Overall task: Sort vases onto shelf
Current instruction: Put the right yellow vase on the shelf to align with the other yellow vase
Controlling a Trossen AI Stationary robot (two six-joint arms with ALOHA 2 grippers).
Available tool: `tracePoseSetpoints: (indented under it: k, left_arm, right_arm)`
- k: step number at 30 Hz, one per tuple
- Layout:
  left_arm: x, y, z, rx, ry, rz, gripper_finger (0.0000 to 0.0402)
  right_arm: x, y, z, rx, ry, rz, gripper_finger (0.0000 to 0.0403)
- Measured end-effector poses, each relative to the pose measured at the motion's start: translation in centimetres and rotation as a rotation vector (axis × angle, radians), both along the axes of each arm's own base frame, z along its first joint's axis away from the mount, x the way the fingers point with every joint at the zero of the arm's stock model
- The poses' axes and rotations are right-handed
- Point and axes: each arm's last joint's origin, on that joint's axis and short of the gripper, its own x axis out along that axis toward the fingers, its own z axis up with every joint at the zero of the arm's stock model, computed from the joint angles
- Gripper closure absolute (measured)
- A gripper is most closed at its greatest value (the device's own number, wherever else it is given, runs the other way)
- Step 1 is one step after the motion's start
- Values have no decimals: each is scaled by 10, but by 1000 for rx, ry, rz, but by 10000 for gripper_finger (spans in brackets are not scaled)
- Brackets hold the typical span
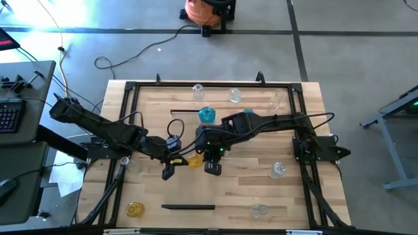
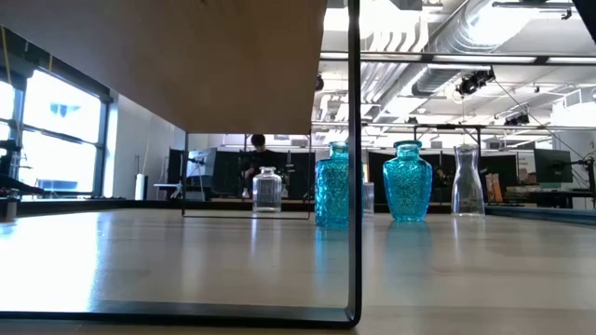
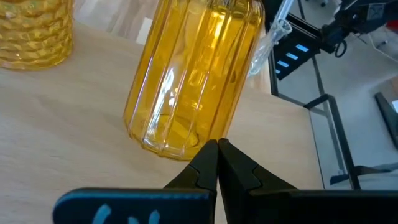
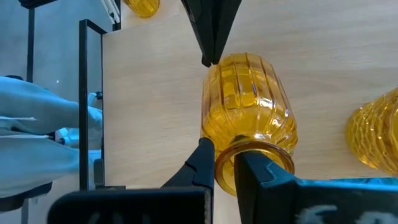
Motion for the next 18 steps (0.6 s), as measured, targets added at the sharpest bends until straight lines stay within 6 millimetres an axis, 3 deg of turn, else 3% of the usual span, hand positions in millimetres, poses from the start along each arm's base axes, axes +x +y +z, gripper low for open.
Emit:
tracePoseSetpoints:
  k: [13, 18]
  left_arm:
    - [24, -1, -15, -25, -4, -6, 401]
    - [24, 1, -15, -28, -6, -2, 401]
  right_arm:
    - [-2, 0, -1, 21, 23, 7, 395]
    - [-1, 0, 0, 22, 20, 2, 395]
